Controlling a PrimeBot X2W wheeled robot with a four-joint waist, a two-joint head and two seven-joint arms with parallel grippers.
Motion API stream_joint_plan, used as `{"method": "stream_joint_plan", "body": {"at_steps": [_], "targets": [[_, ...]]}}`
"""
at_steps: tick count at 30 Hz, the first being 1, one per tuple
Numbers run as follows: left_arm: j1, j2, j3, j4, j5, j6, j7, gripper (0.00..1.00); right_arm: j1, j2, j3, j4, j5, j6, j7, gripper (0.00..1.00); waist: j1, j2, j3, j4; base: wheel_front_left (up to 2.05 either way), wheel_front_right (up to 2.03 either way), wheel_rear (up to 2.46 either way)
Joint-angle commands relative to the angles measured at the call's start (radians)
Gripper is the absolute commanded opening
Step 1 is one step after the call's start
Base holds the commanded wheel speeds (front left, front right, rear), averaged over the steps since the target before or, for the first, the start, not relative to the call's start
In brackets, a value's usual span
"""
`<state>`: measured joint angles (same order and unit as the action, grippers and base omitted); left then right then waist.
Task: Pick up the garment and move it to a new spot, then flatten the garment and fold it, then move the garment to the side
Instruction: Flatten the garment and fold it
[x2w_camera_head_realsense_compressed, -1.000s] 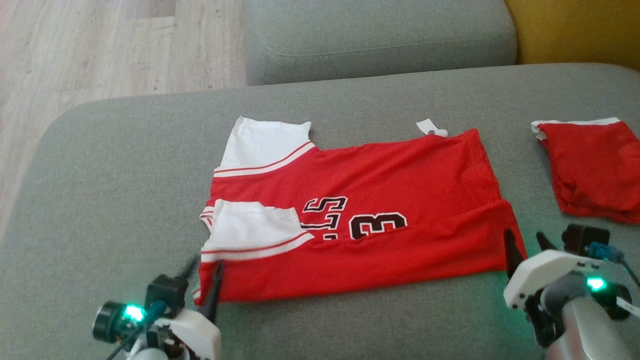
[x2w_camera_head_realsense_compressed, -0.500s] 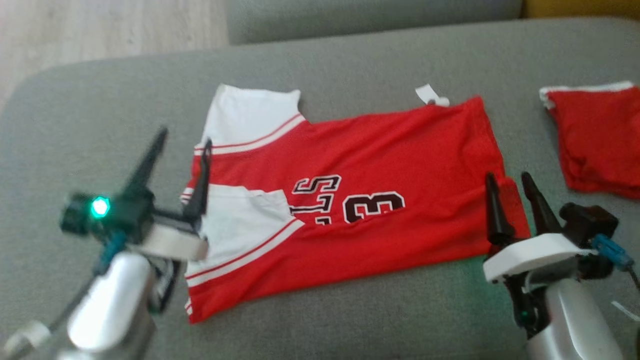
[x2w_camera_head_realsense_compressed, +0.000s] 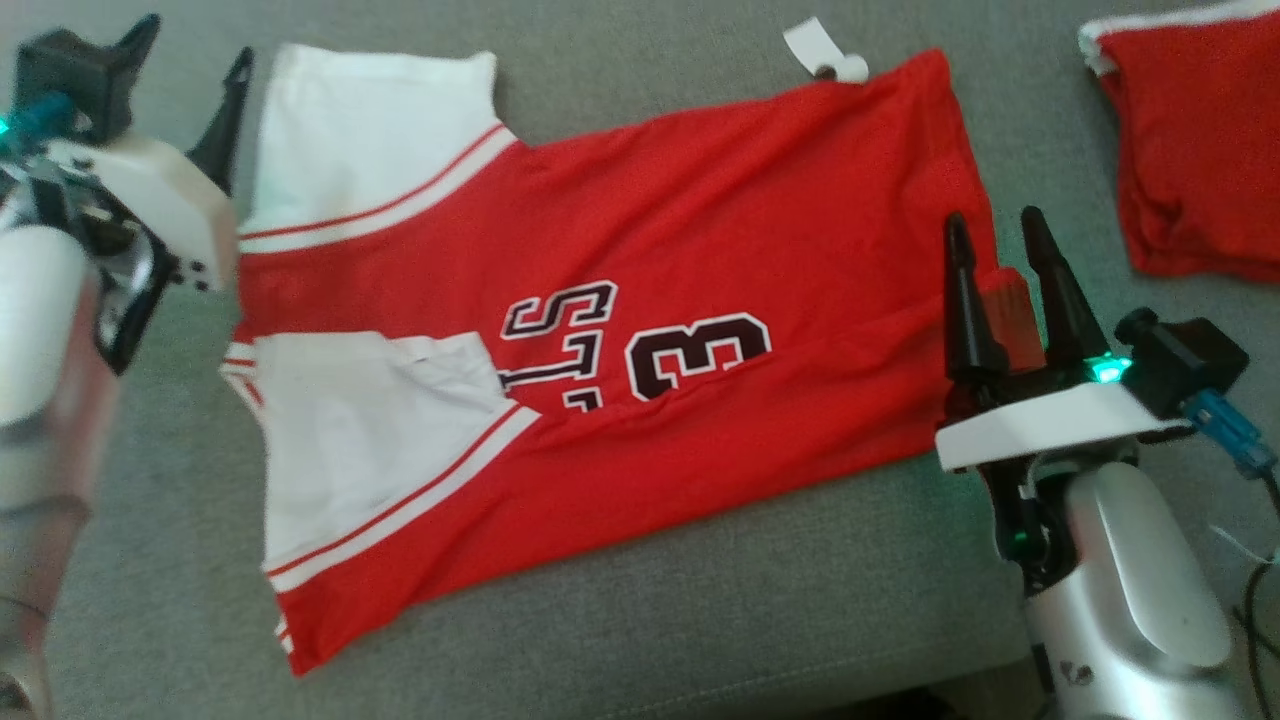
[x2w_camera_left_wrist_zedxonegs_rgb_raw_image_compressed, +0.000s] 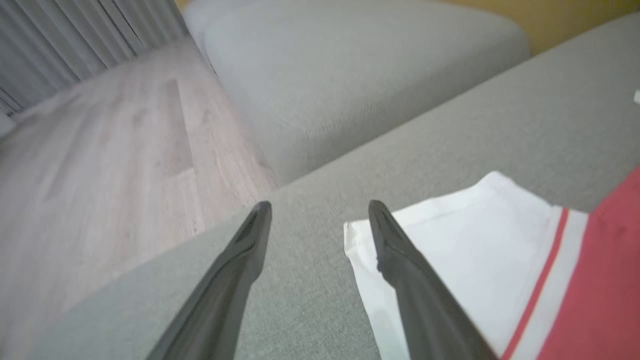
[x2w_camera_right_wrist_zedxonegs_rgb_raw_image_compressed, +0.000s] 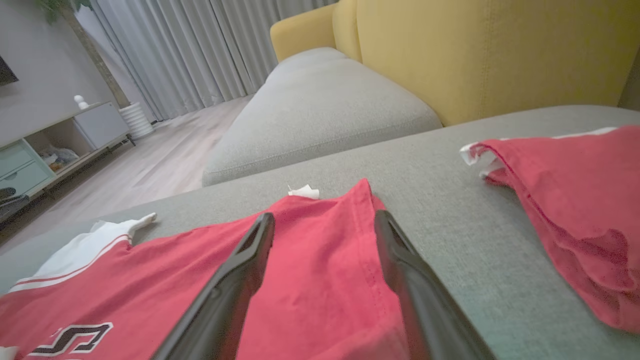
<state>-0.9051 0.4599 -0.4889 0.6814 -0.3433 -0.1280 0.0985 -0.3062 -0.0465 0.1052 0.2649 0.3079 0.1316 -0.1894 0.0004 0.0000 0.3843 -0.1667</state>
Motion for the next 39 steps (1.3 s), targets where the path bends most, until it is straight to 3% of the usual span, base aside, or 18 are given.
{"method": "stream_joint_plan", "body": {"at_steps": [1,9,20,21,22,23,27,33,36,39], "targets": [[-0.041,0.055,0.020,-0.017,-0.012,-0.001,0.007,1.00,-0.019,-0.004,0.029,-0.034,0.008,-0.001,-0.011,1.00,-0.0004,0.0000,0.048,-0.036,0.00,0.00,0.00],[-0.153,0.106,-0.079,0.064,-0.246,-0.002,0.091,1.00,-0.046,-0.004,0.033,-0.028,0.004,-0.001,-0.025,1.00,-0.0004,0.0000,0.116,-0.062,0.00,0.00,0.00],[-0.197,0.136,-0.240,0.093,-0.400,-0.003,0.165,1.00,-0.067,-0.004,0.038,0.007,0.012,-0.001,-0.043,1.00,-0.0004,0.0000,0.141,-0.069,0.00,0.00,0.00],[-0.199,0.139,-0.253,0.097,-0.414,-0.003,0.175,0.79,-0.069,-0.004,0.037,0.010,0.011,-0.001,-0.043,1.00,-0.0004,0.0000,0.142,-0.068,0.00,0.00,0.00],[-0.200,0.141,-0.266,0.099,-0.426,-0.003,0.184,0.35,-0.072,-0.004,0.036,0.013,0.011,-0.001,-0.044,1.00,-0.0004,0.0000,0.141,-0.068,0.00,0.00,0.00],[-0.200,0.142,-0.280,0.097,-0.439,-0.003,0.190,0.00,-0.075,-0.004,0.036,0.015,0.010,-0.001,-0.044,1.00,-0.0004,0.0000,0.140,-0.068,0.00,0.00,0.00],[-0.197,0.148,-0.314,0.085,-0.485,-0.003,0.151,0.00,-0.082,-0.004,0.034,0.026,0.027,-0.001,-0.046,1.00,-0.0004,0.0000,0.122,-0.065,0.00,0.00,0.00],[-0.186,0.126,-0.347,0.078,-0.481,-0.003,-0.027,0.00,-0.074,-0.004,0.018,0.054,0.020,-0.001,-0.047,1.00,-0.0004,0.0000,0.057,-0.030,0.00,0.00,0.00],[-0.169,0.094,-0.355,0.103,-0.447,0.036,-0.125,0.00,-0.064,-0.004,-0.011,0.059,0.002,-0.001,-0.035,1.00,-0.0004,0.0000,0.013,0.006,0.00,0.00,0.00],[-0.135,0.053,-0.360,0.100,-0.436,0.048,-0.214,0.00,-0.057,-0.004,-0.044,0.055,-0.027,-0.001,-0.012,1.00,-0.0004,0.0000,-0.024,0.046,0.00,0.00,0.00]]}}
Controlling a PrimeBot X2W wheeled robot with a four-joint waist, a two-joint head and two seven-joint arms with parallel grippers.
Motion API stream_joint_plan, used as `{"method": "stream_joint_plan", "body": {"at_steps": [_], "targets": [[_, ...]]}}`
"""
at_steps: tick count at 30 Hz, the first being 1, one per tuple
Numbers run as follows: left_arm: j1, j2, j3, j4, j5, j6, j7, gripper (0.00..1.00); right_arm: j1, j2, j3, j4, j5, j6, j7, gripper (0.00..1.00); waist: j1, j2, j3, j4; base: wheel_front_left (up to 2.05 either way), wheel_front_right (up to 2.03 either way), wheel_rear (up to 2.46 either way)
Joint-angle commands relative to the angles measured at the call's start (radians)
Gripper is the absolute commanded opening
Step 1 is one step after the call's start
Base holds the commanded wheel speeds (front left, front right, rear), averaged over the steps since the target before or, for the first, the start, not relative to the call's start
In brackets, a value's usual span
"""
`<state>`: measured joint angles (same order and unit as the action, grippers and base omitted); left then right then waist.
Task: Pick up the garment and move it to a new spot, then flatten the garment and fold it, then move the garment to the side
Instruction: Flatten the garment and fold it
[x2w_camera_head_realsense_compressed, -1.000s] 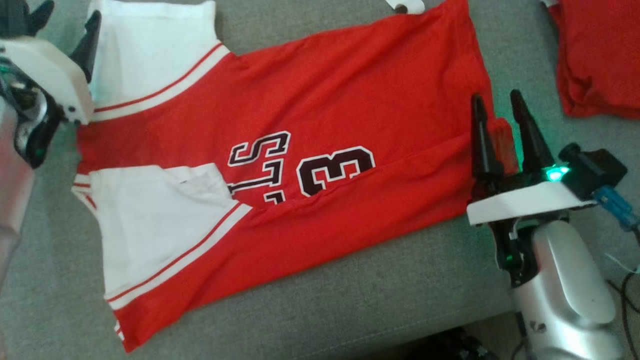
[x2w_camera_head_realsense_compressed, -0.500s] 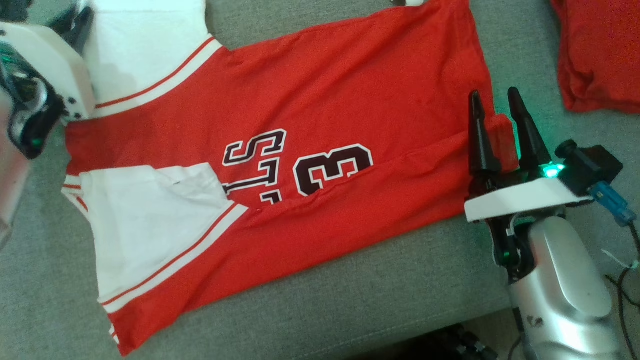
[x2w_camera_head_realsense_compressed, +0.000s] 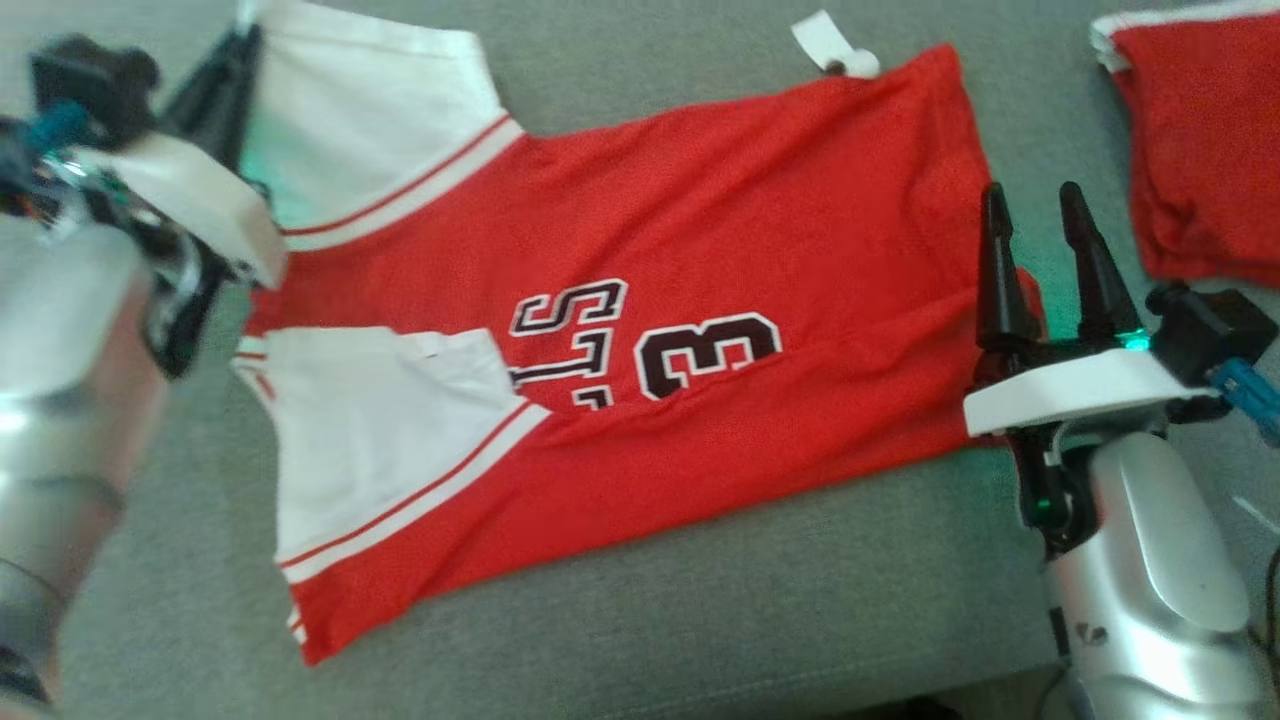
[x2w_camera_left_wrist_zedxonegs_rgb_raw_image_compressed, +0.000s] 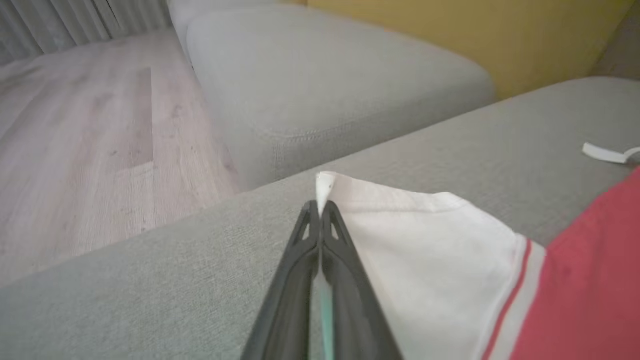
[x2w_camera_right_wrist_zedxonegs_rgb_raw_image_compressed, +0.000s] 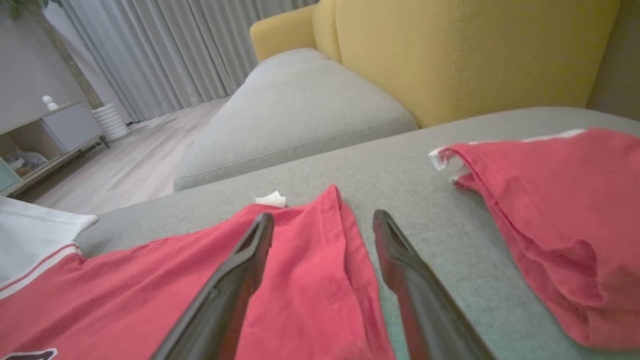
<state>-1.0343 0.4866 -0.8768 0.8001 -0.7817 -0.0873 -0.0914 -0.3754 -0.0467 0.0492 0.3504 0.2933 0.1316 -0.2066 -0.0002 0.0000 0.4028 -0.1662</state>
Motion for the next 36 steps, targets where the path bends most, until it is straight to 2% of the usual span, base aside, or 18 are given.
{"method": "stream_joint_plan", "body": {"at_steps": [1,4,8,14,16,18,23,29,35,36], "targets": [[0.006,0.018,0.027,-0.026,0.006,0.011,-0.053,0.00,0.014,-0.004,0.001,-0.033,-0.026,-0.001,0.016,1.00,0.0002,0.0000,-0.054,0.059,0.00,0.00,0.00],[0.043,-0.002,0.022,-0.061,0.015,0.025,-0.109,0.00,0.012,-0.004,-0.041,-0.047,-0.066,-0.001,0.060,1.00,0.0002,0.0000,-0.084,0.099,0.00,0.00,0.00],[0.088,-0.009,0.012,-0.122,0.020,0.038,-0.126,0.00,-0.005,-0.004,-0.086,-0.057,-0.081,-0.001,0.120,1.00,0.0002,0.0000,-0.106,0.136,0.00,0.00,0.00],[0.179,0.017,-0.022,-0.294,0.031,0.068,-0.112,0.00,-0.104,-0.008,-0.151,-0.027,-0.220,-0.001,0.283,1.00,0.0002,0.0000,-0.131,0.187,0.00,0.00,0.00],[0.204,0.030,-0.032,-0.355,0.032,0.083,-0.093,0.00,-0.151,-0.028,-0.165,0.013,-0.247,-0.001,0.333,1.00,0.0002,0.0000,-0.128,0.198,0.00,0.00,0.00],[0.227,0.044,-0.047,-0.441,0.039,0.104,-0.067,0.00,-0.225,-0.078,-0.168,0.105,-0.282,-0.001,0.394,1.00,0.0002,0.0000,-0.113,0.216,0.00,0.00,0.00],[0.233,0.059,-0.059,-0.552,0.045,0.127,-0.032,0.00,-0.349,-0.159,-0.183,0.265,-0.335,-0.001,0.445,1.00,0.0002,0.0000,-0.062,0.247,0.00,0.00,0.00],[0.218,0.054,-0.065,-0.604,0.048,0.130,-0.016,0.00,-0.436,-0.228,-0.166,0.428,-0.384,-0.001,0.461,1.00,0.0002,0.0000,-0.018,0.285,0.00,0.00,0.00],[0.206,0.052,-0.065,-0.603,0.047,0.129,-0.016,0.00,-0.479,-0.257,-0.117,0.562,-0.396,-0.001,0.475,1.00,0.0002,0.0000,-0.008,0.300,0.00,0.00,0.00],[0.204,0.052,-0.064,-0.600,0.045,0.128,-0.016,0.00,-0.483,-0.259,-0.101,0.584,-0.392,-0.001,0.483,0.77,0.0002,0.0000,-0.010,0.300,0.00,0.00,0.00]]}}
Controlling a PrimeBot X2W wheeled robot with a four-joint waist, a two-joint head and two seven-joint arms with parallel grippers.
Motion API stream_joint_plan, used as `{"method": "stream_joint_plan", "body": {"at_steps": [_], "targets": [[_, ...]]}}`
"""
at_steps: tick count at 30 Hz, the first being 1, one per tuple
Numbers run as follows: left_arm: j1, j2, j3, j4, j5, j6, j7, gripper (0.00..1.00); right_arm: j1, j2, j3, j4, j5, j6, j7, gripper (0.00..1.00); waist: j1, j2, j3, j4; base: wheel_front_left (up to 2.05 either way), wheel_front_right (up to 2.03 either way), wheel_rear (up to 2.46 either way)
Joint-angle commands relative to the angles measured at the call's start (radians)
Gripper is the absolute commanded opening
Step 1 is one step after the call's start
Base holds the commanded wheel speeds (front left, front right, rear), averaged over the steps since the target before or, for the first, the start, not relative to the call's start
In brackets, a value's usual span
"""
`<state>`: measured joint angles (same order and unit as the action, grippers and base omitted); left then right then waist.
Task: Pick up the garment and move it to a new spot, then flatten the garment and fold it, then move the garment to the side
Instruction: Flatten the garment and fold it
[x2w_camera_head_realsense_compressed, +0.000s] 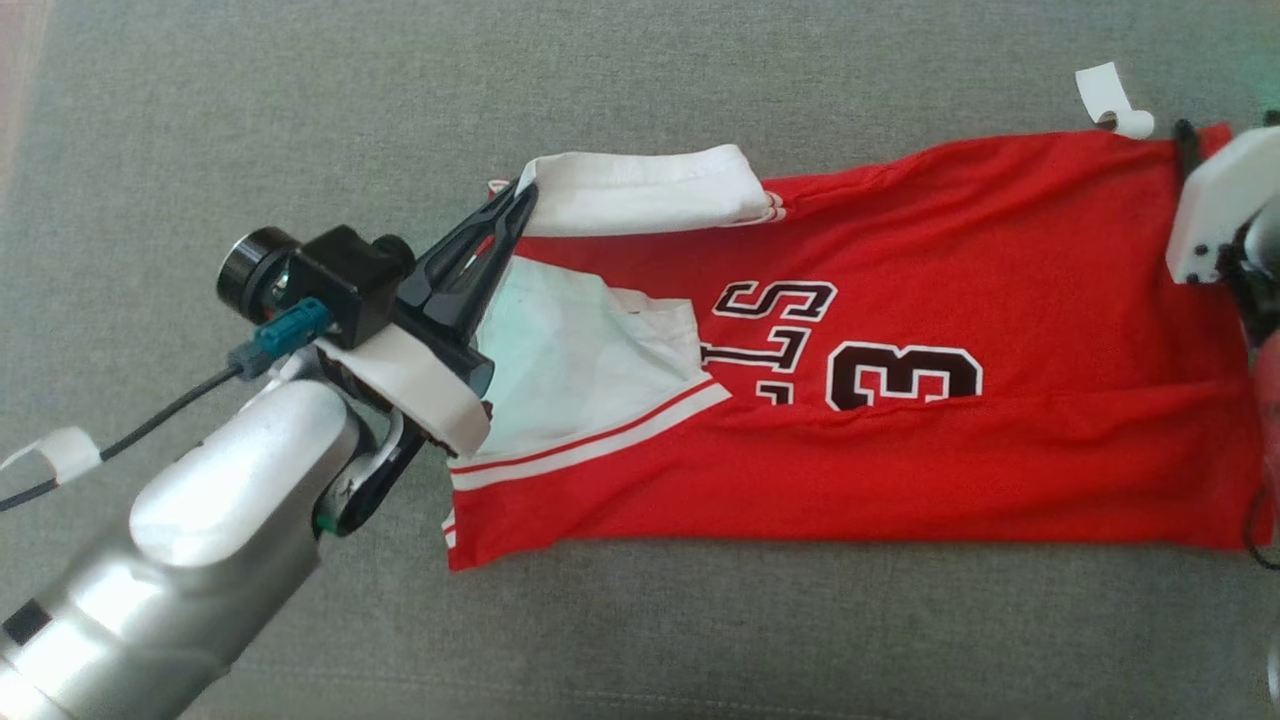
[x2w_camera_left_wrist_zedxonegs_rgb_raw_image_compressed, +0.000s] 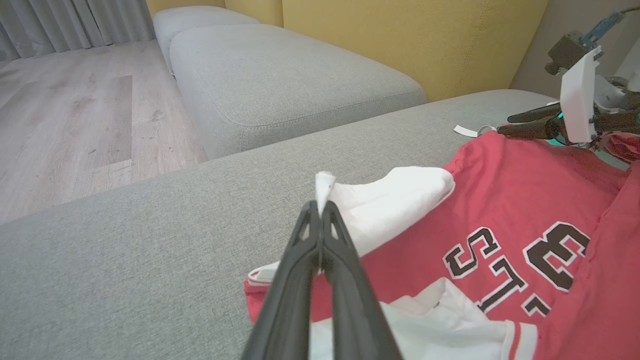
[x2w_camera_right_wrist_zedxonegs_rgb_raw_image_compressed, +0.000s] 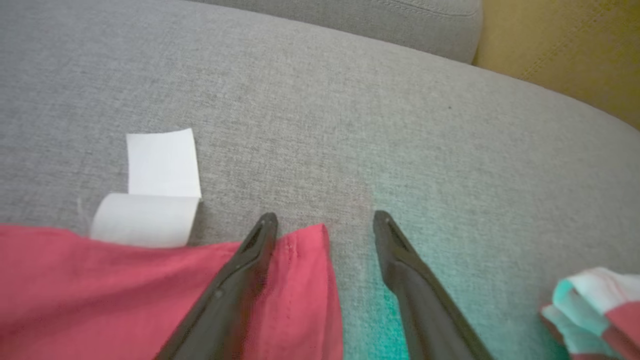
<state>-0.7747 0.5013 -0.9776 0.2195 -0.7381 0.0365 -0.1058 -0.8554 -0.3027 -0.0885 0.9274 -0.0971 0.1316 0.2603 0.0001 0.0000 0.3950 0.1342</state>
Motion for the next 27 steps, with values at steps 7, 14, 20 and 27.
{"method": "stream_joint_plan", "body": {"at_steps": [7,14,20,27], "targets": [[-0.073,0.050,0.057,0.017,-0.012,0.009,0.000,0.00,-0.041,0.003,0.157,0.092,0.094,-0.001,0.024,0.00,-0.0001,0.0000,-0.024,-0.028,0.00,0.00,0.00],[-0.103,0.068,0.086,0.058,-0.020,0.016,-0.010,0.00,-0.093,-0.005,0.211,0.074,0.197,-0.001,-0.063,0.00,-0.0001,0.0000,-0.048,-0.065,0.00,0.00,0.00],[-0.155,0.077,0.121,0.101,-0.036,0.011,-0.015,0.00,-0.146,-0.012,0.266,0.026,0.297,-0.001,-0.149,0.00,-0.0001,0.0000,-0.042,-0.093,0.00,0.00,0.00],[-0.306,0.074,0.139,0.220,-0.003,-0.025,-0.017,0.00,-0.228,-0.014,0.301,-0.003,0.377,-0.001,-0.196,0.00,-0.0001,0.0000,0.011,-0.114,0.00,0.00,0.00]]}}
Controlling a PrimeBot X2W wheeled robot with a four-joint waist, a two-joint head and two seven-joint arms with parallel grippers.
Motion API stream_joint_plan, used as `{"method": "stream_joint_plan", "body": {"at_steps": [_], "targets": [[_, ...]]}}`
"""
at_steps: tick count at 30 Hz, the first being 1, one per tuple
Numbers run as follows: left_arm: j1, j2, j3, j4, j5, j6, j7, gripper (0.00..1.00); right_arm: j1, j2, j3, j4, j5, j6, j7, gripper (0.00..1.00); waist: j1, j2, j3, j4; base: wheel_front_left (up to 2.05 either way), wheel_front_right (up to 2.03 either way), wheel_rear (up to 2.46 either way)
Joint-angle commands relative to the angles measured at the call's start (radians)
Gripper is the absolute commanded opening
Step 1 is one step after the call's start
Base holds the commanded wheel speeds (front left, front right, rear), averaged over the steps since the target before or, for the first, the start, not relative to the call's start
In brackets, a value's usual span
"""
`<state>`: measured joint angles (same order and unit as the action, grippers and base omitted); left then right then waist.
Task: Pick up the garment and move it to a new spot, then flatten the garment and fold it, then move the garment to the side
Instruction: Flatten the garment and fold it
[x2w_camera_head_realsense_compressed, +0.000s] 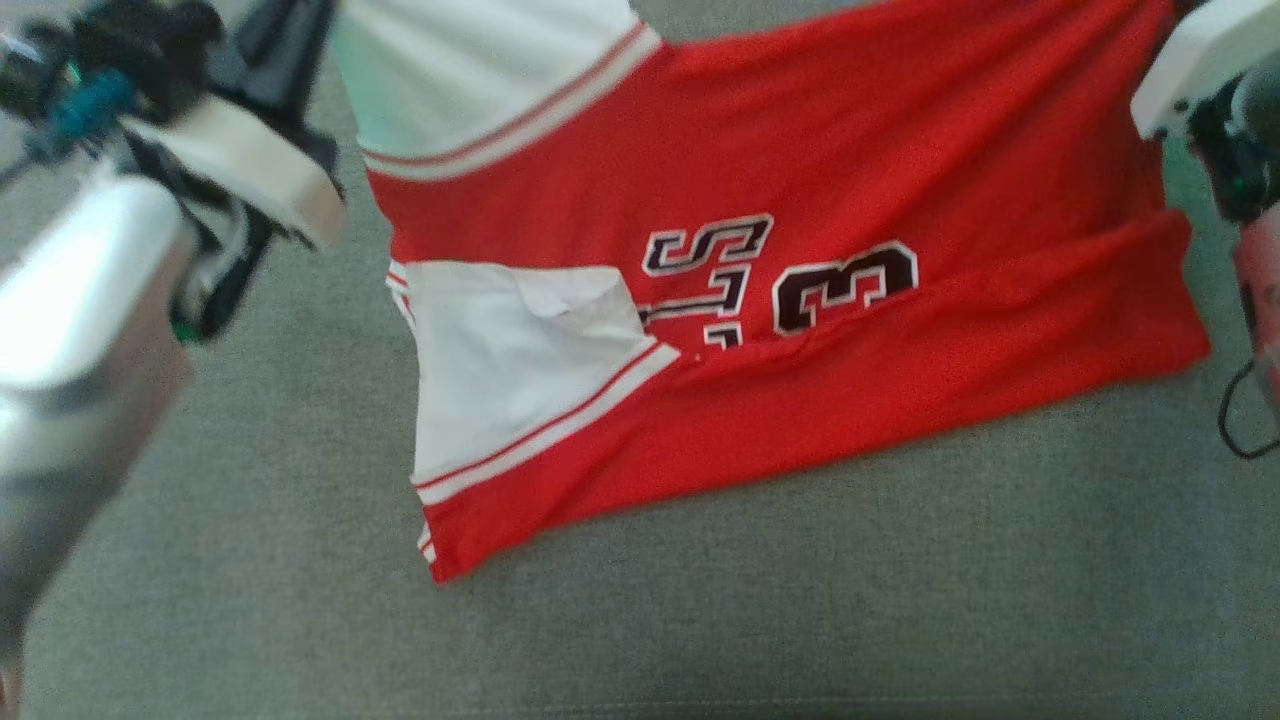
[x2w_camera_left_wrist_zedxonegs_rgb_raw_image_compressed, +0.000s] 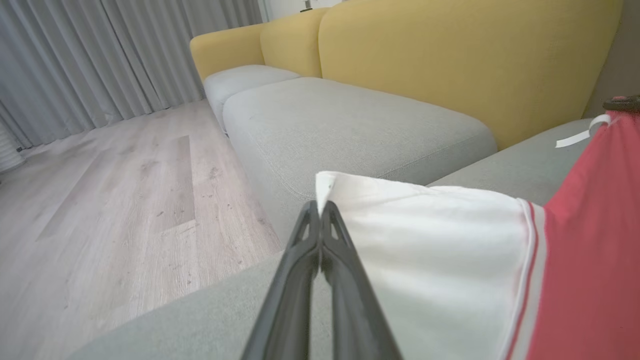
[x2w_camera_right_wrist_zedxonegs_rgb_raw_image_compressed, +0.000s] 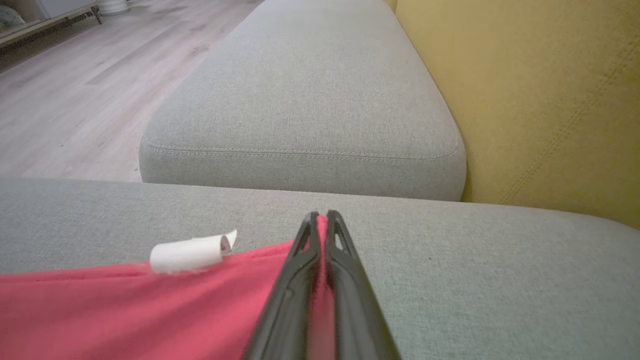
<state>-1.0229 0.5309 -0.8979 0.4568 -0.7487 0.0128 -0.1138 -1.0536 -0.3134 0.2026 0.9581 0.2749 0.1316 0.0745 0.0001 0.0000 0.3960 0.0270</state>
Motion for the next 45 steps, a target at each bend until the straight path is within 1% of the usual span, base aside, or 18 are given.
{"method": "stream_joint_plan", "body": {"at_steps": [1,3,6,9,11,16,20,23,25,33,39,42,45], "targets": [[-0.086,0.044,0.059,0.007,0.018,-0.012,-0.014,0.00,-0.042,-0.001,0.014,-0.034,0.014,-0.001,-0.015,0.00,-0.0001,0.0000,0.018,-0.011,0.00,0.00,0.00],[-0.145,0.041,0.059,0.064,0.043,-0.024,-0.027,0.00,-0.068,0.005,0.022,-0.031,0.023,-0.001,-0.026,0.00,-0.0001,0.0000,0.030,-0.021,0.00,0.00,0.00],[-0.231,0.020,0.067,0.151,0.068,-0.033,-0.060,0.00,-0.102,0.018,0.033,-0.021,0.030,-0.001,-0.043,0.00,-0.0001,0.0000,0.042,-0.034,0.00,0.00,0.00],[-0.301,-0.008,0.069,0.229,0.097,-0.035,-0.096,0.00,-0.125,0.031,0.034,-0.006,0.041,-0.001,-0.069,0.00,-0.0001,0.0000,0.046,-0.042,0.00,0.00,0.00],[-0.330,-0.028,0.065,0.274,0.108,-0.046,-0.110,0.00,-0.132,0.037,0.034,0.008,0.050,-0.001,-0.083,0.00,-0.0001,0.0000,0.045,-0.045,0.00,0.00,0.00],[-0.333,-0.078,0.047,0.353,0.117,-0.079,-0.132,0.00,-0.121,0.032,0.041,0.047,0.073,-0.001,-0.112,0.00,-0.0001,0.0000,0.028,-0.029,0.00,0.00,0.00],[-0.279,-0.096,0.036,0.376,0.113,-0.098,-0.142,0.00,-0.090,0.017,0.047,0.074,0.107,-0.001,-0.124,0.00,-0.0001,0.0000,0.000,-0.005,0.00,0.00,0.00],[-0.214,-0.099,0.027,0.366,0.105,-0.110,-0.145,0.00,-0.050,0.004,0.060,0.084,0.138,-0.001,-0.123,0.00,-0.0001,0.0000,-0.029,0.014,0.00,0.00,0.00],[-0.166,-0.091,0.012,0.349,0.108,-0.114,-0.146,0.00,-0.020,-0.009,0.075,0.085,0.161,-0.001,-0.119,0.00,-0.0001,0.0000,-0.047,0.026,0.00,0.00,0.00],[0.005,-0.053,-0.035,0.254,0.109,-0.113,-0.139,0.00,0.080,-0.058,0.132,0.084,0.225,-0.001,-0.100,0.00,-0.0001,0.0000,-0.098,0.052,0.00,0.00,0.00],[0.128,-0.014,-0.075,0.140,0.098,-0.091,-0.086,0.00,0.150,-0.095,0.189,0.087,0.259,-0.001,-0.052,0.00,-0.0001,0.0000,-0.132,0.057,0.00,0.00,0.00],[0.180,0.009,-0.096,0.081,0.093,-0.081,-0.049,0.00,0.177,-0.118,0.234,0.076,0.259,-0.001,-0.035,0.00,-0.0001,0.0000,-0.141,0.056,0.00,0.00,0.00],[0.208,0.034,-0.110,0.041,0.100,-0.061,-0.025,0.00,0.204,-0.135,0.280,0.061,0.267,-0.001,-0.009,0.00,-0.0001,0.0000,-0.148,0.054,0.00,0.00,0.00]]}}
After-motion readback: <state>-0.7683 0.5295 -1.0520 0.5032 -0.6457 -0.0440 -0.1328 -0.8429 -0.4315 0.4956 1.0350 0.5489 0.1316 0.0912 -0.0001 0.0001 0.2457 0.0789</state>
